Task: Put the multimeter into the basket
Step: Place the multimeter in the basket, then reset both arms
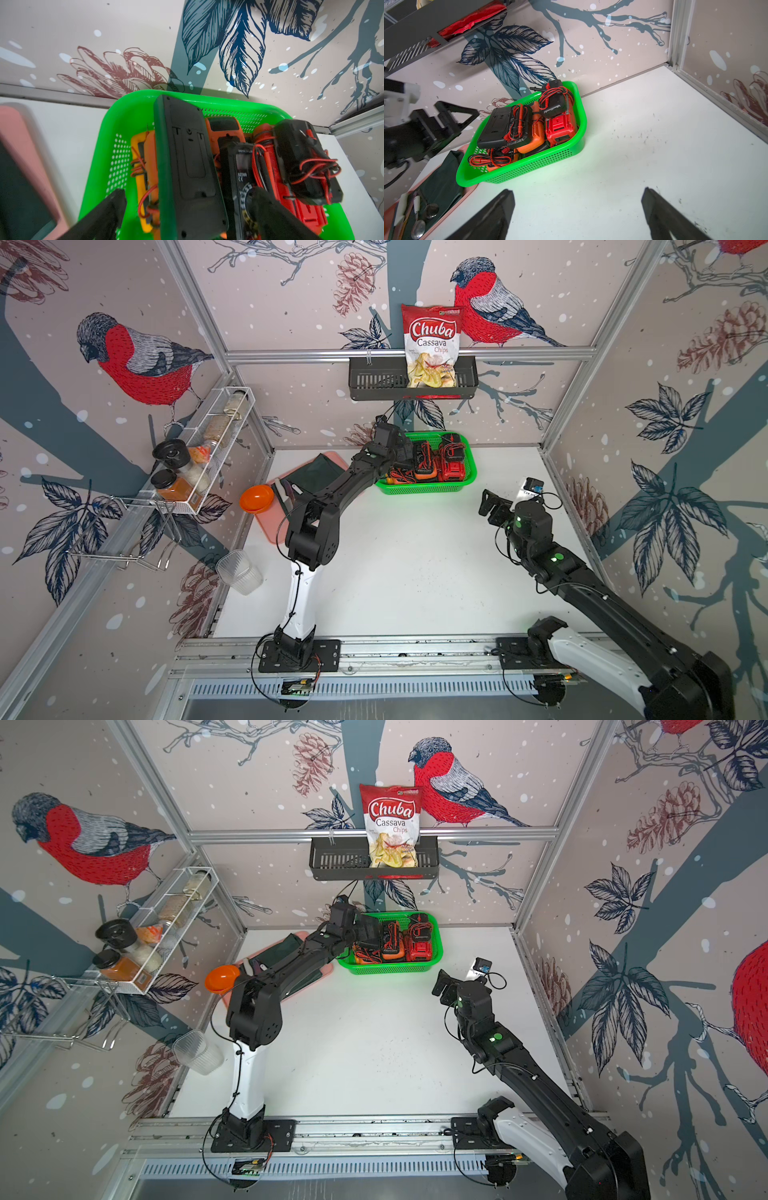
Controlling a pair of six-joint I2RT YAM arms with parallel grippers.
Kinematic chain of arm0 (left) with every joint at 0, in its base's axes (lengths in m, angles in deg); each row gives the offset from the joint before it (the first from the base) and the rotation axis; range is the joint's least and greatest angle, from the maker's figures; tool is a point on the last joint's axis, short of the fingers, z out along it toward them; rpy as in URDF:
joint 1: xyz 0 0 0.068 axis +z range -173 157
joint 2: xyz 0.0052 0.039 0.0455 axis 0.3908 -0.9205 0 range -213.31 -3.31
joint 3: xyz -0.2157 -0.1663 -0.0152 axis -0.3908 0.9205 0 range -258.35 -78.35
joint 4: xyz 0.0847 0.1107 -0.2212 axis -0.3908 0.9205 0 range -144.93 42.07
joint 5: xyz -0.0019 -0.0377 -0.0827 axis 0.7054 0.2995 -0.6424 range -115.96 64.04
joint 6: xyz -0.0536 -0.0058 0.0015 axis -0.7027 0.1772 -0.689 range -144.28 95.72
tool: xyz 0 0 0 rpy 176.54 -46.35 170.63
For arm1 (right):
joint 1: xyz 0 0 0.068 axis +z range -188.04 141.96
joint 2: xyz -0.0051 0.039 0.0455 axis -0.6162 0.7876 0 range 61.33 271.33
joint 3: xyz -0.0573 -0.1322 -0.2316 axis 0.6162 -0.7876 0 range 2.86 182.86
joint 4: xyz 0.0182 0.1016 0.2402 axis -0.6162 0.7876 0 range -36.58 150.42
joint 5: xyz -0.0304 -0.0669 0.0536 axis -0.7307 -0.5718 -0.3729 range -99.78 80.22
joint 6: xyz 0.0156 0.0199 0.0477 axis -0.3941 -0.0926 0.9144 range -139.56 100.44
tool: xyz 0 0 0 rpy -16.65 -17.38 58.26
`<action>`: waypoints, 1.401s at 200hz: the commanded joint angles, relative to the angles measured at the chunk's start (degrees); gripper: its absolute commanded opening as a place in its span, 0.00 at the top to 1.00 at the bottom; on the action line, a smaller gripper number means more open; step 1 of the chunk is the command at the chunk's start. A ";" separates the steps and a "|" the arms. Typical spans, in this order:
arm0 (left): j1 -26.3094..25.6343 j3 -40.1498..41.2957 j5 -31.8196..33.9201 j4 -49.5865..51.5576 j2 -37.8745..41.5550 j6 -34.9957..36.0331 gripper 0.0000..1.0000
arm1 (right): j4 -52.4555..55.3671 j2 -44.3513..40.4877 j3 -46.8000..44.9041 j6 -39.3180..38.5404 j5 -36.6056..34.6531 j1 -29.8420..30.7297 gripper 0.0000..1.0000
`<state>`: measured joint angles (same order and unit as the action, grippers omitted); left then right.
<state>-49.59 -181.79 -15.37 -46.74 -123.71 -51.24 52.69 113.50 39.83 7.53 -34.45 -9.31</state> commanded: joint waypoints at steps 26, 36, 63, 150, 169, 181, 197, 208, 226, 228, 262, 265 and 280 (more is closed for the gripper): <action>-0.04 24.85 10.02 -13.03 20.93 -1.52 0.02 | -0.49 -2.29 -2.22 -1.87 -7.31 -1.34 0.00; 0.04 31.69 12.22 -15.47 26.09 -1.57 0.02 | -0.69 -2.79 -2.82 -1.74 -8.63 -1.93 0.00; 0.06 50.99 17.12 -23.79 40.33 -0.80 0.03 | -3.66 -5.41 -6.17 -2.16 -9.63 -3.77 0.00; 3.46 92.01 30.55 -42.64 74.73 16.39 0.03 | -13.73 -4.54 -14.45 -6.48 -8.35 -12.43 0.00; 8.13 96.19 25.34 -47.76 76.72 19.00 0.03 | -20.78 -4.68 -17.50 -11.05 -8.25 -12.41 0.00; 10.66 98.25 22.15 -51.78 76.04 21.03 0.03 | -26.42 -4.86 -20.12 -13.51 -7.89 -12.41 0.00; 13.71 100.13 19.12 -57.08 72.67 23.00 0.03 | -35.54 -4.80 -24.53 -17.09 -7.10 -12.43 0.00; 15.08 100.12 17.14 -60.16 69.24 23.43 0.03 | -42.81 -4.21 -27.77 -19.29 -7.23 -12.55 0.00; 15.82 98.64 15.21 -64.89 62.49 24.74 0.03 | -52.19 -2.17 -31.51 -22.17 -6.70 -13.48 0.00; 15.90 98.46 15.20 -65.49 61.58 24.96 0.03 | -52.91 -1.85 -31.74 -22.23 -6.53 -13.62 0.00; 16.50 95.20 14.73 -74.44 48.84 28.38 0.03 | -53.44 5.12 -29.92 -19.97 -3.09 -18.99 0.00; 16.56 94.93 14.48 -75.08 47.87 28.63 0.03 | -53.60 5.82 -29.74 -19.79 -2.63 -19.46 0.00; 17.21 93.80 13.09 -77.69 43.94 29.35 0.03 | -55.28 8.96 -29.24 -19.06 -0.04 -21.30 0.00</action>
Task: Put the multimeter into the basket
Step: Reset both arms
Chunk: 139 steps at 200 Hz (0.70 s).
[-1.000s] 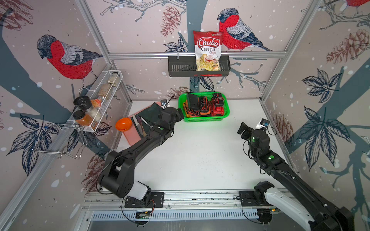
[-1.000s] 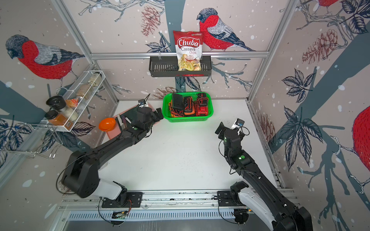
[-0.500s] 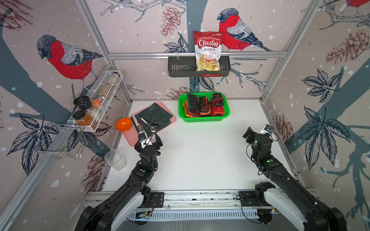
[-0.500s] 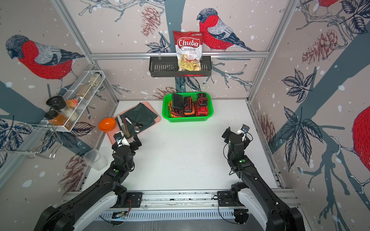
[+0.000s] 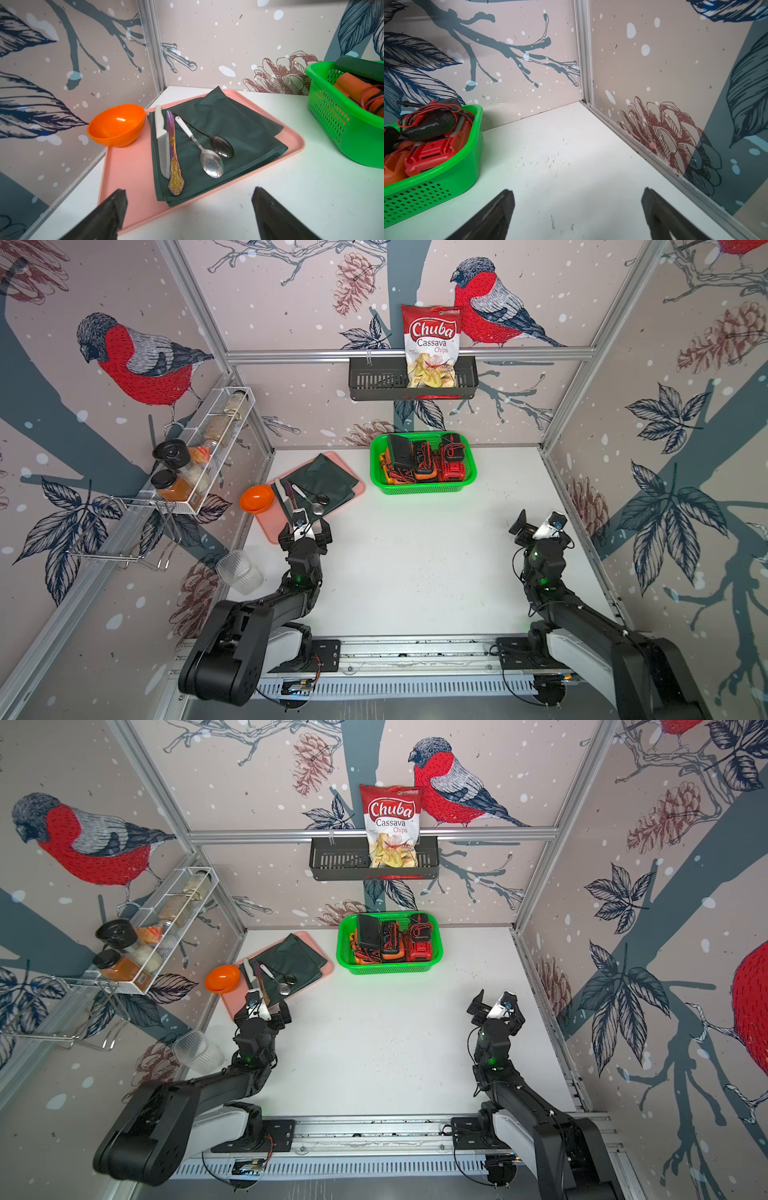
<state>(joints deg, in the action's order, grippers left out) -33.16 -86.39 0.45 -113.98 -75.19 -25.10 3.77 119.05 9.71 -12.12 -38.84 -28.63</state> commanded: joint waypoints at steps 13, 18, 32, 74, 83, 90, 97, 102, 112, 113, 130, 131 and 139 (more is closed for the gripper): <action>1.11 -2.78 -3.75 -10.75 -7.21 3.54 0.03 | -9.03 5.86 0.84 0.73 6.11 -3.26 0.00; 1.19 -3.18 -3.90 -10.83 -8.19 3.65 0.03 | -10.12 6.72 0.78 0.65 6.69 -3.56 0.00; 1.36 -3.72 -4.14 -12.02 -10.41 3.90 0.03 | -14.09 9.73 0.45 0.58 8.33 -4.53 0.00; 6.01 -5.53 -11.50 -11.32 -14.51 0.76 0.03 | -22.80 20.42 1.33 -2.15 12.83 -6.40 0.00; 6.43 -5.71 -12.62 -13.85 -16.53 0.97 0.04 | -25.32 22.68 1.30 -2.43 13.42 -6.51 0.00; 7.26 -5.31 -14.39 -14.58 -16.68 0.62 0.03 | -27.15 24.25 1.23 -2.44 14.71 -6.96 0.00; 7.85 -5.80 -15.84 -12.75 -16.33 0.39 0.03 | -28.88 25.99 1.09 -2.36 16.03 -7.48 0.00; 8.10 -6.40 -16.77 -11.31 -16.01 0.30 0.03 | -30.19 27.27 1.13 -2.26 16.76 -7.71 0.00; 8.65 -6.75 -18.97 -10.04 -15.66 0.33 0.03 | -32.24 29.87 1.25 -2.20 17.84 -8.15 0.00; 8.70 -6.74 -19.09 -10.00 -15.66 0.36 0.03 | -32.43 30.11 1.33 -2.19 18.00 -8.21 0.00; 8.83 -6.80 -19.20 -10.03 -15.71 0.29 0.03 | -25.06 28.78 3.94 -1.04 17.83 -8.84 0.00; 8.83 -6.81 -19.20 -10.04 -15.68 0.29 0.03 | -24.49 28.69 4.13 -0.90 17.73 -8.91 0.00; 8.83 -6.80 -19.21 -9.77 -15.60 0.38 0.03 | -22.96 28.29 4.65 -0.72 17.58 -8.99 0.00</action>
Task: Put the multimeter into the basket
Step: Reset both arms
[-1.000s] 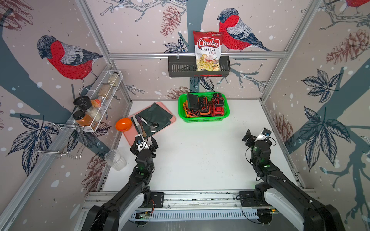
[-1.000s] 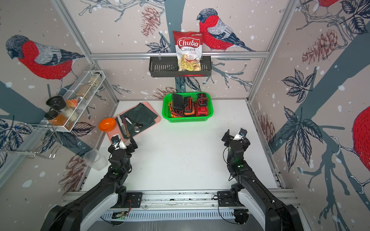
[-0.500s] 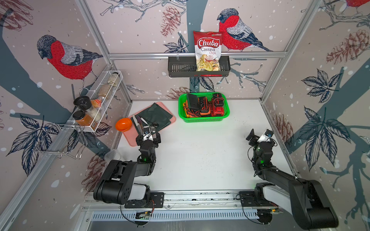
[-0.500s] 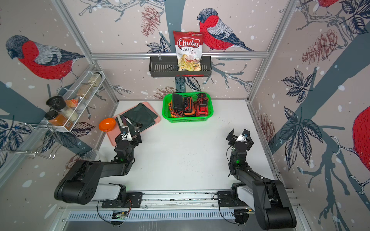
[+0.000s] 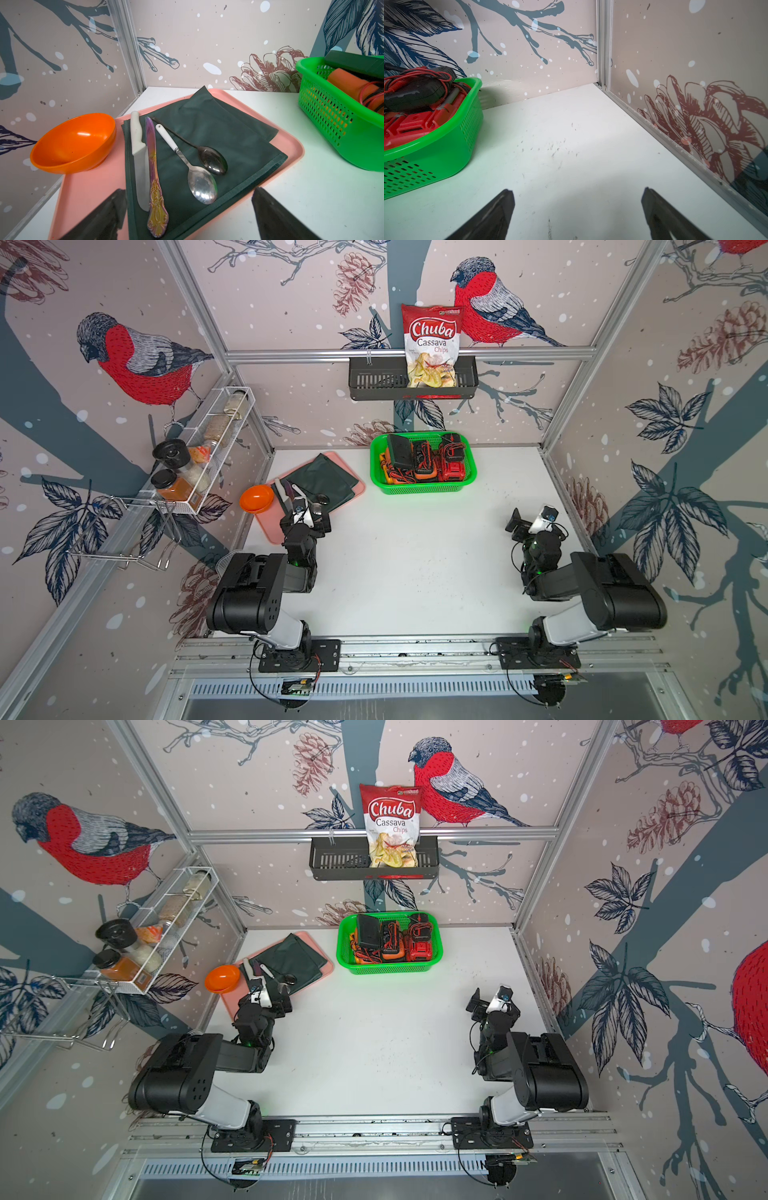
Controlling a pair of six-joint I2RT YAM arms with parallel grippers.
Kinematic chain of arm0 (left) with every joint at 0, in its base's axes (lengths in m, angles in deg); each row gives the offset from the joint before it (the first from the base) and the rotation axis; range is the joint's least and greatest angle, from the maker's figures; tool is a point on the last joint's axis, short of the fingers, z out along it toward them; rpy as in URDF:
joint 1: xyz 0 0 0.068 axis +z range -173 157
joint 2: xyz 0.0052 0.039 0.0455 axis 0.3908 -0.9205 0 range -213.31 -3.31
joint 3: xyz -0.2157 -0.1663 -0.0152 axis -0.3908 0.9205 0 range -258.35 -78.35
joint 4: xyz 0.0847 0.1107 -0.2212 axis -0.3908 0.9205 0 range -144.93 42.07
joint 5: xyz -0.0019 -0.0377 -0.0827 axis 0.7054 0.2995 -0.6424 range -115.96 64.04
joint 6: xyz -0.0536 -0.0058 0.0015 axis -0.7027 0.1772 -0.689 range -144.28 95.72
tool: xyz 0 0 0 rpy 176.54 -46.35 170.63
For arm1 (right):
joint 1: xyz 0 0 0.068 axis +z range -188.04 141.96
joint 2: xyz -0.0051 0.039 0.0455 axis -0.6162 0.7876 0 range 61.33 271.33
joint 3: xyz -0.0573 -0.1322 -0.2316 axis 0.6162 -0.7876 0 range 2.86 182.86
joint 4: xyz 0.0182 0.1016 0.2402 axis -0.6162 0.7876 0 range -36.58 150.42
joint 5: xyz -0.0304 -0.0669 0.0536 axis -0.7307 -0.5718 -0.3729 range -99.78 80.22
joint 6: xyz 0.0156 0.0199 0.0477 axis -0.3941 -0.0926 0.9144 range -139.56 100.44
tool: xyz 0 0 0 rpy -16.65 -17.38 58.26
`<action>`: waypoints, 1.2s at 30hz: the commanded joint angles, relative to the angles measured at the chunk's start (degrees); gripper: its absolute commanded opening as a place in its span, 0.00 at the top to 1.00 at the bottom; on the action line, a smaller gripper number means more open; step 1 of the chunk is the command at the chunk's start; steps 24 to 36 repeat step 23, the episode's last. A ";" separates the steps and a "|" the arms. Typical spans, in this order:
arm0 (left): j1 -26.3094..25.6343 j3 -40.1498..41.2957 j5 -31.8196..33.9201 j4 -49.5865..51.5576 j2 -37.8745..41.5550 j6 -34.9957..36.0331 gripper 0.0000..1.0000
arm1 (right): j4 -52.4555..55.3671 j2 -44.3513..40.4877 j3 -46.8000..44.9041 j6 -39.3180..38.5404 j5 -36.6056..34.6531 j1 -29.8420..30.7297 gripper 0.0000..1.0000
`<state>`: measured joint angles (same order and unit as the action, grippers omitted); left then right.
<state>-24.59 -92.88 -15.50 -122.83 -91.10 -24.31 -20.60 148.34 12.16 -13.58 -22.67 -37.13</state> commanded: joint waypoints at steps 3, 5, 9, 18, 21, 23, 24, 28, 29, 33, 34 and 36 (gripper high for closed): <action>0.20 -0.31 -3.25 -0.67 0.49 -0.32 0.03 | -3.23 0.44 0.92 0.45 1.28 -0.47 0.00; 0.18 -0.32 -3.23 -0.75 0.51 -0.32 0.03 | -3.73 0.37 0.77 0.57 0.53 -0.40 0.00; 0.25 -0.32 -3.24 -0.74 0.51 -0.32 0.03 | -4.53 0.79 0.63 0.34 -0.11 -0.12 0.00; 0.25 -0.50 -3.25 -0.40 0.42 -0.30 0.02 | -3.64 0.97 1.27 -0.79 -3.00 1.52 0.00; 0.23 -0.46 -3.25 -0.48 0.48 -0.24 0.02 | -3.59 1.06 1.38 -1.00 -3.29 1.73 0.00; 0.23 -0.36 -3.25 -0.50 0.51 -0.24 0.02 | -3.59 1.06 1.35 -0.97 -3.29 1.73 0.00; 0.23 -0.36 -3.25 -0.50 0.51 -0.24 0.02 | -3.59 1.06 1.35 -0.97 -3.29 1.73 0.00; 0.23 -0.36 -3.25 -0.50 0.51 -0.24 0.02 | -3.59 1.06 1.35 -0.97 -3.29 1.73 0.00; 0.23 -0.36 -3.25 -0.50 0.51 -0.24 0.02 | -3.59 1.06 1.35 -0.97 -3.29 1.73 0.00; 0.23 -0.36 -3.25 -0.50 0.51 -0.24 0.02 | -3.59 1.06 1.35 -0.97 -3.29 1.73 0.00; 0.23 -0.36 -3.25 -0.50 0.51 -0.24 0.02 | -3.59 1.06 1.35 -0.97 -3.29 1.73 0.00; 0.23 -0.36 -3.25 -0.50 0.51 -0.24 0.02 | -3.59 1.06 1.35 -0.97 -3.29 1.73 0.00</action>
